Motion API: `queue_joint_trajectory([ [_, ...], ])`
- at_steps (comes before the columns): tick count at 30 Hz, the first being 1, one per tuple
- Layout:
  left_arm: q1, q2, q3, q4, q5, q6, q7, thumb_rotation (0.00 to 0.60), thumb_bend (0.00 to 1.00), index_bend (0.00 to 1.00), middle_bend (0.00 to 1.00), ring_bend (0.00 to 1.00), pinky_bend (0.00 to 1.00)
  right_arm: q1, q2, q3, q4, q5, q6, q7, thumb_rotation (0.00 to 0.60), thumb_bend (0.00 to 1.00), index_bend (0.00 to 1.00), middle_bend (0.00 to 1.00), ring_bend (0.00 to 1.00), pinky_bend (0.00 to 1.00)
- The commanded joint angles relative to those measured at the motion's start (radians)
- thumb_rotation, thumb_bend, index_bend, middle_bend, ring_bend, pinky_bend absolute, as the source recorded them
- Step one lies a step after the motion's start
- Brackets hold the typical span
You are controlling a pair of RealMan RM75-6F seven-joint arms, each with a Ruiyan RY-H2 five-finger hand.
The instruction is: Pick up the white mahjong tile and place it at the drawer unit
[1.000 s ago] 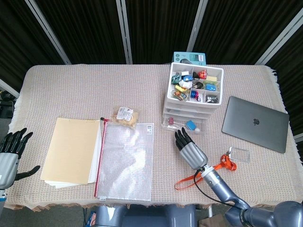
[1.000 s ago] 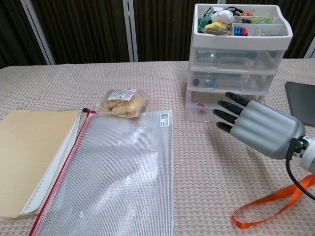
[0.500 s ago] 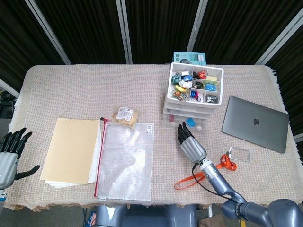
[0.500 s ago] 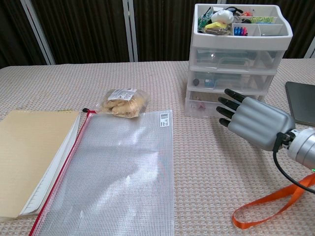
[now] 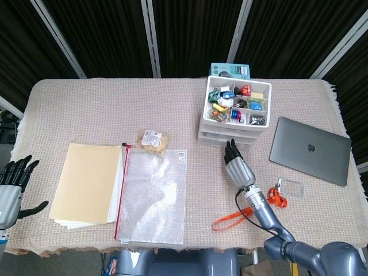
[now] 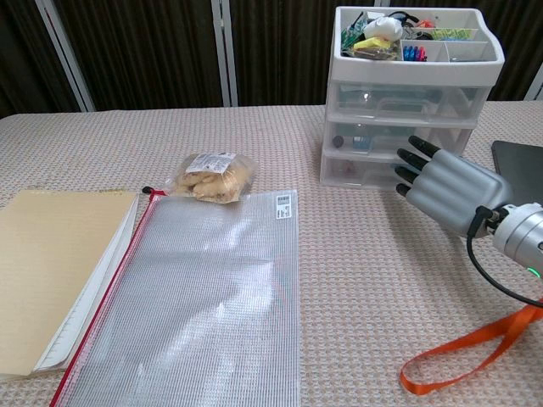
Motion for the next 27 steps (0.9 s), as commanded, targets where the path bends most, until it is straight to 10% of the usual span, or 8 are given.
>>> queue_joint_trajectory([
  [1, 0.0, 0.0, 0.0, 0.001, 0.001, 0.0, -0.001, 0.6, 0.16, 0.08, 0.0, 0.0, 0.0, -0.008, 0.002, 0.013, -0.004, 0.021, 0.003, -0.013, 0.6, 0.31, 0.26, 0.13, 0.0, 0.0],
  [17, 0.009, -0.006, 0.003, 0.011, 0.013, 0.021, 0.014, 0.6, 0.16, 0.08, 0.0, 0.0, 0.0, -0.111, 0.212, -0.063, -0.359, -0.094, 0.198, 0.171, 0.6, 0.27, 0.24, 0.13, 0.0, 0.0],
  [27, 0.011, -0.011, -0.003, 0.012, -0.013, 0.014, 0.064, 0.6, 0.16, 0.08, 0.0, 0.0, 0.0, -0.284, 0.519, -0.046, -0.755, -0.033, 0.365, 0.631, 0.6, 0.14, 0.18, 0.07, 0.0, 0.0],
])
